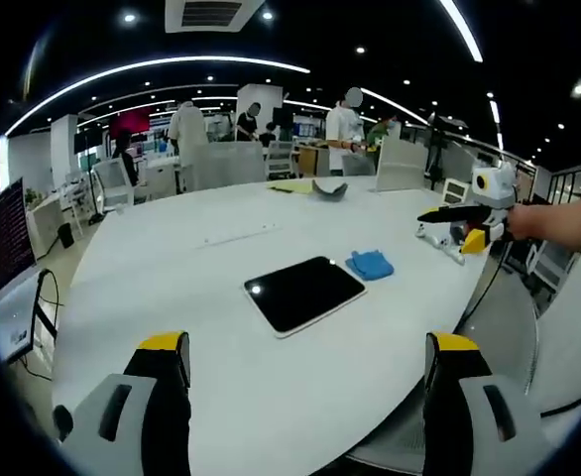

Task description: Wipe the mirror surface with the cleaning cloth until all visible marks leave the cleaned area.

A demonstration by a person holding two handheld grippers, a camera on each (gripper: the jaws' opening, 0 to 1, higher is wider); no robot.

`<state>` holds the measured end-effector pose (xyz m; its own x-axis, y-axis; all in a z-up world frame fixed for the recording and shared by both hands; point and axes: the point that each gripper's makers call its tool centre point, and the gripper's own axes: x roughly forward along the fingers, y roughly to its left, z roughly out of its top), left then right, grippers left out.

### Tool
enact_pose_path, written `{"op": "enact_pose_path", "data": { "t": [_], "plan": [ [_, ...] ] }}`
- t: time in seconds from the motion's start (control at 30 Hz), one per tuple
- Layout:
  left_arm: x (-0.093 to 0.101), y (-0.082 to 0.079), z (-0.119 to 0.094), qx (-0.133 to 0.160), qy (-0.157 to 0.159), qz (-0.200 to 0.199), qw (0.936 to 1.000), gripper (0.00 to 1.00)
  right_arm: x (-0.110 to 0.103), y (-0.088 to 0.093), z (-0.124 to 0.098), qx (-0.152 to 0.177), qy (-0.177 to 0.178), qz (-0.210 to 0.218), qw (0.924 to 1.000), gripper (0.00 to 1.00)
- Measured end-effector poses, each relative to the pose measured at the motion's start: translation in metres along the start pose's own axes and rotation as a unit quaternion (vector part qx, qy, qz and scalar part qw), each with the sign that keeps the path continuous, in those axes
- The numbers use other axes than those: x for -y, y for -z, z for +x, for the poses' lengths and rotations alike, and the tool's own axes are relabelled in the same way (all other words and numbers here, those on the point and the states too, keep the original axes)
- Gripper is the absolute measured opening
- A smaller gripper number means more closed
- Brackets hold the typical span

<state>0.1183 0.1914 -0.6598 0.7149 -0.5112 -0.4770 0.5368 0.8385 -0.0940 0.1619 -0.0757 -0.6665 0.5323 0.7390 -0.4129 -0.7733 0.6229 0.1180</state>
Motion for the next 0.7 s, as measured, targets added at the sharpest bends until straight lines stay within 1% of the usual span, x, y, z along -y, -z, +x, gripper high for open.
{"op": "enact_pose_path", "data": {
  "t": [0.07, 0.13, 0.33, 0.4, 0.5, 0.7],
  "plan": [
    [-0.0023, -0.0016, 0.0004, 0.002, -0.002, -0.002, 1.0, 1.0, -0.0001, -0.0033, 0.0018, 0.006, -0.001, 0.003, 1.0, 0.99],
    [-0.003, -0.0034, 0.0006, 0.006, -0.003, -0.002, 1.0, 1.0, -0.0001, -0.0054, 0.0033, 0.009, 0.0, -0.003, 1.0, 0.99],
    [-0.0053, -0.0072, 0.0025, 0.01, -0.005, 0.003, 0.9999, 1.0, -0.0013, -0.0078, 0.0065, 0.012, -0.004, -0.002, 0.9999, 0.99],
    [-0.0047, -0.0091, 0.0028, 0.014, -0.003, -0.002, 0.9999, 1.0, -0.0011, -0.0085, 0.0069, 0.013, -0.003, -0.002, 0.9999, 0.99],
    [-0.0051, -0.0079, 0.0032, 0.01, -0.005, 0.004, 0.9999, 1.0, -0.0005, -0.0096, 0.007, 0.015, -0.002, -0.001, 0.9999, 0.99],
    [-0.0037, -0.0101, 0.003, 0.014, -0.003, 0.002, 0.9999, 1.0, -0.0017, -0.0093, 0.007, 0.018, -0.003, 0.0, 0.9998, 0.99]
  ]
}}
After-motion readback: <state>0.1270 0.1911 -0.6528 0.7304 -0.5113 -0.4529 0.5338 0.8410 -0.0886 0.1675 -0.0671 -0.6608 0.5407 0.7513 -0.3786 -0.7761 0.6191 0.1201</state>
